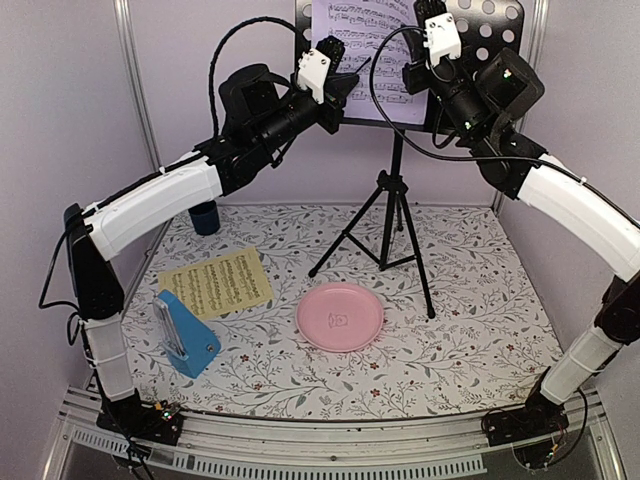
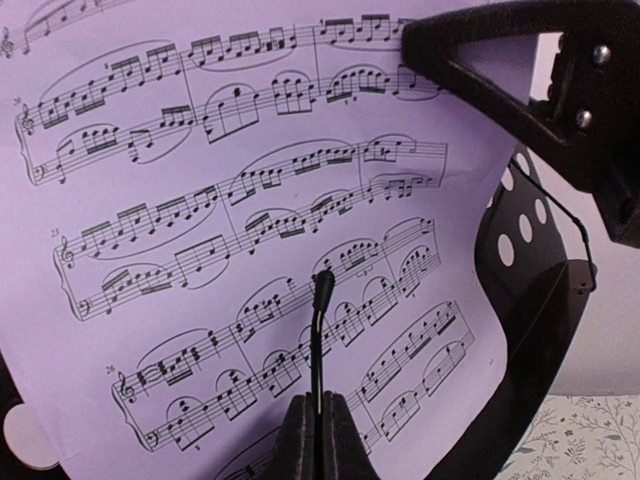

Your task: Set up the instrument practice props

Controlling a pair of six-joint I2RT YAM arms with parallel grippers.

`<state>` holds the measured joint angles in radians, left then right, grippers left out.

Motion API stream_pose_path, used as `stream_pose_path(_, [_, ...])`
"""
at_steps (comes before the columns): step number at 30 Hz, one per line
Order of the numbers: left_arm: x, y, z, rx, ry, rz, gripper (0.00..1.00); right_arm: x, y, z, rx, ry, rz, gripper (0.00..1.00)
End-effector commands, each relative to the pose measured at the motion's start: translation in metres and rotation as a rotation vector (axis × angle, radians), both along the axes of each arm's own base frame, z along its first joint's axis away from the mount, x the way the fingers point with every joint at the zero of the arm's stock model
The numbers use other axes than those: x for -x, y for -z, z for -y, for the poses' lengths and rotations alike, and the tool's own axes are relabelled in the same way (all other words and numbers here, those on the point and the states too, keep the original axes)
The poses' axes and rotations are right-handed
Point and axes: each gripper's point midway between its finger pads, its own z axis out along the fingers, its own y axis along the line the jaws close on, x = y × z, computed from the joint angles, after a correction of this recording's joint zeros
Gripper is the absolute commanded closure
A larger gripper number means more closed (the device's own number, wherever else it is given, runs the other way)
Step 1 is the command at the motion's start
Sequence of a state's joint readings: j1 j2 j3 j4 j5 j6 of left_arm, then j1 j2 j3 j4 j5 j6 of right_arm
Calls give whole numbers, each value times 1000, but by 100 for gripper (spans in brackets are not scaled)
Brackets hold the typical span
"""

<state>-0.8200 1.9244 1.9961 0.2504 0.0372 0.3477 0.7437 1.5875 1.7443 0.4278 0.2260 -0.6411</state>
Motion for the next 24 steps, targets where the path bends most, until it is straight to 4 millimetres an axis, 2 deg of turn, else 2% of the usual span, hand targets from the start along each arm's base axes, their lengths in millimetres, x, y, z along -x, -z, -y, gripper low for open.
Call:
stream_pose_path(1, [23, -25, 1, 42, 61, 79, 100, 7, -22, 14, -83, -19, 39, 100])
stream_pose_path(11, [23, -24, 3, 37, 69, 84, 100, -2, -11, -1, -70, -80, 7, 100])
stream_pose_path(24, [23, -23, 4, 32, 70, 90, 100, -9, -7, -15, -70, -129, -14, 100])
